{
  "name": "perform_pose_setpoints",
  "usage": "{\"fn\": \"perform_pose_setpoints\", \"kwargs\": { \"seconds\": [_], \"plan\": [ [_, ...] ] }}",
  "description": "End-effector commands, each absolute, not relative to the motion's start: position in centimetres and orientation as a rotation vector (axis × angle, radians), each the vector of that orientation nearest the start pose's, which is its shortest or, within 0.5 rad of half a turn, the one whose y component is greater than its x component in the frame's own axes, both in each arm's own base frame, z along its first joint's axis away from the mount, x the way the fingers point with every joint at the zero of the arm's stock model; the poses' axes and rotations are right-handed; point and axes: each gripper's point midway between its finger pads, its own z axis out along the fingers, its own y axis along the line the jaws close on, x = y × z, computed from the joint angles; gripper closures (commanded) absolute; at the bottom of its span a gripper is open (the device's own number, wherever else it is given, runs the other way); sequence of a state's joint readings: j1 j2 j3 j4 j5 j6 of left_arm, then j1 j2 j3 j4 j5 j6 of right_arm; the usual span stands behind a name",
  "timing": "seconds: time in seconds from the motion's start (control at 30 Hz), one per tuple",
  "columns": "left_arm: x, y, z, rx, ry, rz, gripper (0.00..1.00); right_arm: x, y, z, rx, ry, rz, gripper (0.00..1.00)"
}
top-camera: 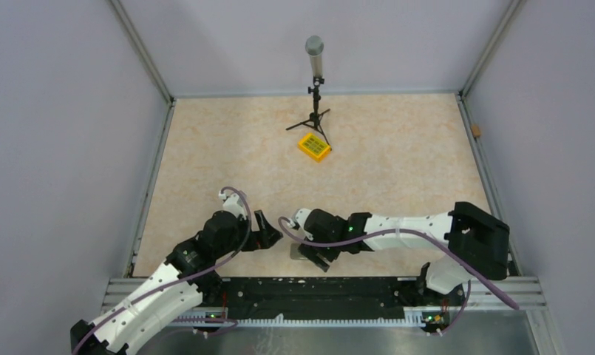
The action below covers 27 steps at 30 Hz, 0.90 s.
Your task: Load the batteries into the remote control
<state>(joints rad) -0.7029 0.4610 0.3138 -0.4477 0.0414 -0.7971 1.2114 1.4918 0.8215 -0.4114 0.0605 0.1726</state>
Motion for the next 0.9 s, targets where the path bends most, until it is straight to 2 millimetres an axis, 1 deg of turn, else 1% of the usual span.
{"fn": "perform_pose_setpoints", "kwargs": {
  "seconds": [0.0, 0.13, 0.23, 0.3, 0.4, 0.5, 0.53, 0.63, 0.7, 0.8, 0.87],
  "plan": [
    [15.2, -17.5, 11.0, -0.072, 2.253, -0.886, 0.01, 12.5, 31.0, 4.1, -1.342, 2.289, 0.402, 0.23],
    [15.3, -17.5, 11.1, -0.076, 2.248, -0.888, 0.01, 12.3, 30.7, 2.9, -1.377, 2.322, 0.381, 0.24],
    [15.3, -17.5, 11.2, -0.079, 2.248, -0.887, 0.01, 11.6, 30.5, 2.4, -1.404, 2.354, 0.394, 0.25],
    [15.3, -17.5, 11.3, -0.078, 2.245, -0.888, 0.01, 11.4, 30.1, 2.1, -1.398, 2.38, 0.383, 0.28],
    [15.3, -17.5, 11.2, -0.082, 2.246, -0.888, 0.01, 10.5, 29.8, 1.7, -1.398, 2.43, 0.403, 0.33],
    [15.4, -17.4, 11.0, -0.094, 2.247, -0.885, 0.01, 9.8, 29.4, 1.3, -1.401, 2.449, 0.369, 0.39],
    [15.4, -17.4, 11.0, -0.096, 2.246, -0.886, 0.01, 10.0, 29.2, 1.3, -1.395, 2.441, 0.335, 0.43],
    [15.4, -17.5, 10.9, -0.108, 2.247, -0.893, 0.01, 9.7, 29.1, 1.1, -1.381, 2.455, 0.309, 0.57],
    [15.3, -17.7, 10.8, -0.111, 2.248, -0.907, 0.01, 9.5, 29.2, 0.9, -1.366, 2.466, 0.314, 0.69],
    [15.2, -17.9, 10.4, -0.118, 2.252, -0.927, 0.01, 9.4, 29.4, 0.8, -1.31, 2.482, 0.335, 0.9],
    [15.2, -18.2, 10.3, -0.12, 2.251, -0.949, 0.01, 9.4, 29.7, 0.9, -1.268, 2.488, 0.36, 0.97]
  ]
}}
